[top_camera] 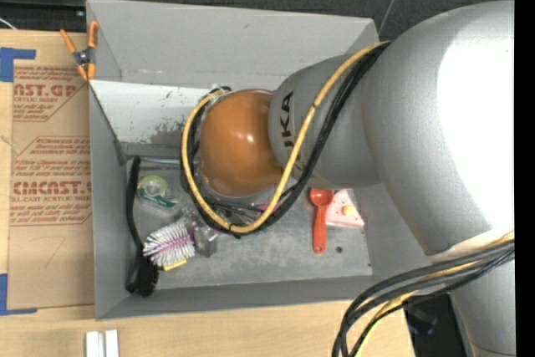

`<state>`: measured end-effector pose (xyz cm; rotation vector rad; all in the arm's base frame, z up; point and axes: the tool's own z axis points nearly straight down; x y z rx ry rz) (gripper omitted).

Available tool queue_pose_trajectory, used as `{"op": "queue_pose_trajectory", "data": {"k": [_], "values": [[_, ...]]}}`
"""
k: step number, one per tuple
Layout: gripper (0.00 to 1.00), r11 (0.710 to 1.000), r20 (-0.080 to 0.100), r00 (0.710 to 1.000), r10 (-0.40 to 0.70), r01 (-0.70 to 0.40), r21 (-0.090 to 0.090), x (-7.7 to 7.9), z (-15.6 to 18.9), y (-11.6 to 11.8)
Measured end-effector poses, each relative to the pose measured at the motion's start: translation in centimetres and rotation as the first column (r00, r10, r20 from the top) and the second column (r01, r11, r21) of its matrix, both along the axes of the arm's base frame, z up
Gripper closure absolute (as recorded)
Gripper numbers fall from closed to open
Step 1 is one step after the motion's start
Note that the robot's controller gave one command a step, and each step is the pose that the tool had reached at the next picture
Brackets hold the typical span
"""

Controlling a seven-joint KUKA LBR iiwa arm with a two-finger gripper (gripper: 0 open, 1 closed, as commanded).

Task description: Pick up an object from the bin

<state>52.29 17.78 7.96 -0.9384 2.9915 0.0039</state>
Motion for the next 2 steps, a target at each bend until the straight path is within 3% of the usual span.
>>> {"op": "queue_pose_trajectory", "data": {"k": [1, 2], "values": [[1.0, 1.0, -0.007, 1.0, 0.0, 0.0, -0.001, -0.2, 4.4, 0.0], [1.0, 1.0, 0.003, 1.0, 0.001, -0.001, 0.002, 0.0, 7.4, 0.1]]}}
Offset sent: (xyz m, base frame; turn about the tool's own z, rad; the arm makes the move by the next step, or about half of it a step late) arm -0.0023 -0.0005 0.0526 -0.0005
